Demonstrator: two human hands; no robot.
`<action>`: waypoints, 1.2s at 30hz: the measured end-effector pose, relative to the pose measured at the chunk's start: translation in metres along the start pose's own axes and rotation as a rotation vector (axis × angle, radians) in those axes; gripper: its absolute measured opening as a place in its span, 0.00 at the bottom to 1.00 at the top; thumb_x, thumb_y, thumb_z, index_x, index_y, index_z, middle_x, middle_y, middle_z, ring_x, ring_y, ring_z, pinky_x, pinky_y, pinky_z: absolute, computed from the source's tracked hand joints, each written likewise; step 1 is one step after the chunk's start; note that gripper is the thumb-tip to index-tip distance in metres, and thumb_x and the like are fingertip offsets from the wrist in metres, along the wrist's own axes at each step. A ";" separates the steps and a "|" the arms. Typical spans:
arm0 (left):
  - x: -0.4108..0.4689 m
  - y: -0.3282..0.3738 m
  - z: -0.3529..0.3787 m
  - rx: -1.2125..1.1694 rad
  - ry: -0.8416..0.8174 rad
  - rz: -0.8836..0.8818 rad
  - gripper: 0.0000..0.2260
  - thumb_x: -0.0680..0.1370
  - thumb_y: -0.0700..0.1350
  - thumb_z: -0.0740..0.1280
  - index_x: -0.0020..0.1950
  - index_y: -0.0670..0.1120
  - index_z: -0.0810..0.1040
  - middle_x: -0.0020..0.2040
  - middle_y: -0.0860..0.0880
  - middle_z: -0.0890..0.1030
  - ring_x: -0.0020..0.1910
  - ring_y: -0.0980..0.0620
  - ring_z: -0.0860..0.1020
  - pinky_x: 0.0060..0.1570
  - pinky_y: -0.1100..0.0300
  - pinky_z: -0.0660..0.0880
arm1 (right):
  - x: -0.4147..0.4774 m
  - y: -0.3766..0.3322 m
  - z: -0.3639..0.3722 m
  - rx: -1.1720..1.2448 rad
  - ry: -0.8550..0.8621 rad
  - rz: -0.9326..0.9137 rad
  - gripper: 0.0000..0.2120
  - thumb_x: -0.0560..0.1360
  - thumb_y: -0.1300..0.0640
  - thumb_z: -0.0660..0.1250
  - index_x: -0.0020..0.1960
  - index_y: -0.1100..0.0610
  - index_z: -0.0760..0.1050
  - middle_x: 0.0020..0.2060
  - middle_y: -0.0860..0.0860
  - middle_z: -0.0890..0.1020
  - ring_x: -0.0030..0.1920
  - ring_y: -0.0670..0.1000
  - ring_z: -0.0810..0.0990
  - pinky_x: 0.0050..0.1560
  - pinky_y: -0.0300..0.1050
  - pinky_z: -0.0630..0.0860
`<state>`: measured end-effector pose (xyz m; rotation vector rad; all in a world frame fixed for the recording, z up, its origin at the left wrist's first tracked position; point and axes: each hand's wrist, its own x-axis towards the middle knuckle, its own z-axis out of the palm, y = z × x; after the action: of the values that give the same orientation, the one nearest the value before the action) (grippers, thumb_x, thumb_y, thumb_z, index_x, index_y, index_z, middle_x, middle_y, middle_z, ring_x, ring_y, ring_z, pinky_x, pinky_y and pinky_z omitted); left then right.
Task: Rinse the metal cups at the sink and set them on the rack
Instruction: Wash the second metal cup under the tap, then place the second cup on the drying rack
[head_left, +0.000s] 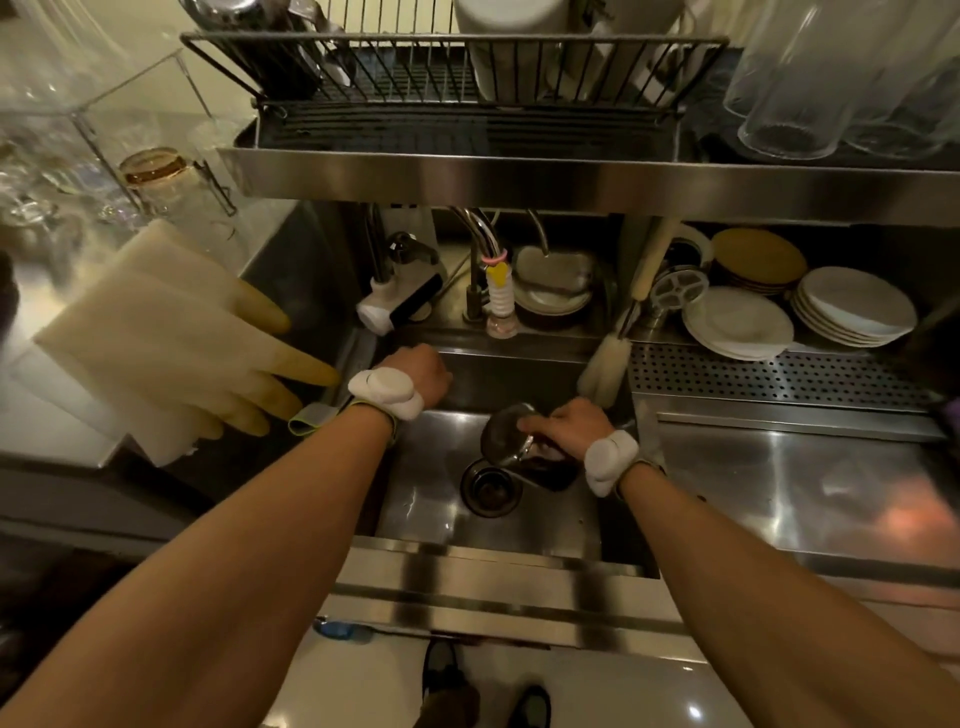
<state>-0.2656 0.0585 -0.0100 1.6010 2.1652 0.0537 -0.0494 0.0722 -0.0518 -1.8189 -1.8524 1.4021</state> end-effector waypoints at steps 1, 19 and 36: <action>-0.001 0.001 -0.002 -0.014 0.001 0.010 0.15 0.79 0.50 0.61 0.55 0.44 0.82 0.54 0.42 0.82 0.53 0.42 0.80 0.52 0.53 0.76 | 0.000 0.002 -0.002 0.035 0.020 -0.013 0.22 0.71 0.44 0.70 0.25 0.56 0.71 0.24 0.50 0.74 0.28 0.47 0.72 0.32 0.39 0.67; -0.124 0.021 -0.109 -0.320 -0.026 0.356 0.36 0.68 0.39 0.77 0.72 0.45 0.63 0.63 0.49 0.75 0.62 0.52 0.74 0.57 0.67 0.69 | -0.099 -0.127 -0.025 0.368 0.193 -0.350 0.21 0.69 0.46 0.72 0.45 0.65 0.83 0.40 0.56 0.85 0.43 0.54 0.83 0.45 0.48 0.78; -0.159 0.017 -0.255 -0.508 0.500 0.589 0.39 0.63 0.47 0.80 0.69 0.43 0.67 0.59 0.50 0.77 0.57 0.55 0.75 0.60 0.62 0.71 | -0.169 -0.281 -0.079 0.153 0.492 -0.605 0.22 0.76 0.39 0.59 0.51 0.58 0.77 0.44 0.52 0.79 0.47 0.53 0.78 0.51 0.47 0.72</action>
<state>-0.3088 -0.0235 0.2761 1.9642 1.6867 1.1868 -0.1457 0.0215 0.2679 -1.2216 -1.7496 0.7701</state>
